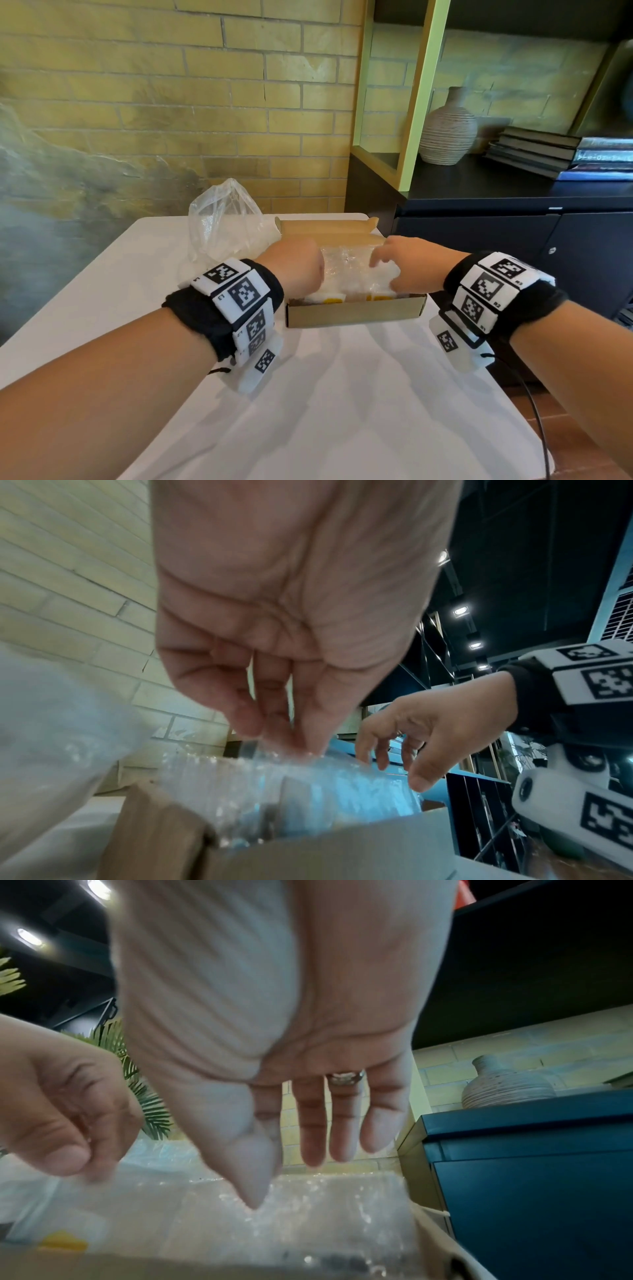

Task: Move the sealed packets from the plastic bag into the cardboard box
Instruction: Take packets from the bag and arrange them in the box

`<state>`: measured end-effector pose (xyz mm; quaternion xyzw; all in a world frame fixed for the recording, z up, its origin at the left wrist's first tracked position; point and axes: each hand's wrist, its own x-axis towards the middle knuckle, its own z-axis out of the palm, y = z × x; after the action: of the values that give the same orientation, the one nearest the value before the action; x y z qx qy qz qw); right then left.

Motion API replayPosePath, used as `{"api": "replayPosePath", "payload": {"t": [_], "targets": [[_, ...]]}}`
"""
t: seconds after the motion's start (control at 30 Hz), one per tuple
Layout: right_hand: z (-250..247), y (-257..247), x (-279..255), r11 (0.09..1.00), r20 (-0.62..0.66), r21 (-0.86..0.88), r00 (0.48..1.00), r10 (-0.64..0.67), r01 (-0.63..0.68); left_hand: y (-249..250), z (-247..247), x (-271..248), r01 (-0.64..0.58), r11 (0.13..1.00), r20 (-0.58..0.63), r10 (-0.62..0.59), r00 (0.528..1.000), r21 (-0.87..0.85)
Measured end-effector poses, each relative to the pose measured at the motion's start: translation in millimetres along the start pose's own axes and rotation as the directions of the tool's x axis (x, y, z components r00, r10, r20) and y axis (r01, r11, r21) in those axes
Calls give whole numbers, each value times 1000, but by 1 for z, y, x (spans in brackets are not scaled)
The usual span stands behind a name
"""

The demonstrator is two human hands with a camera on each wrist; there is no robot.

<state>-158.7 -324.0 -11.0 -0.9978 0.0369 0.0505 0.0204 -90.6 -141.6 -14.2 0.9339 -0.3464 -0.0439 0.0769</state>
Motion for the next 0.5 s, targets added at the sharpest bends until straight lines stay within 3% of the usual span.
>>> {"api": "replayPosePath", "payload": {"t": [0.07,0.17,0.33,0.5], "targets": [[1,0,1,998,9,62,1000,11,-12,1,0,-1,-16,1000,4,16,1000,20],[5,-3,2,999,84,11,996,32,-33,1,6,0,-39,997,57,35,998,72],[6,-9,2,996,89,-88,996,2,6,-2,4,-2,-35,998,-13,34,999,-52],[-2,-9,-5,998,53,-36,997,-50,52,0,2,-2,-88,993,-21,87,996,-84]]}}
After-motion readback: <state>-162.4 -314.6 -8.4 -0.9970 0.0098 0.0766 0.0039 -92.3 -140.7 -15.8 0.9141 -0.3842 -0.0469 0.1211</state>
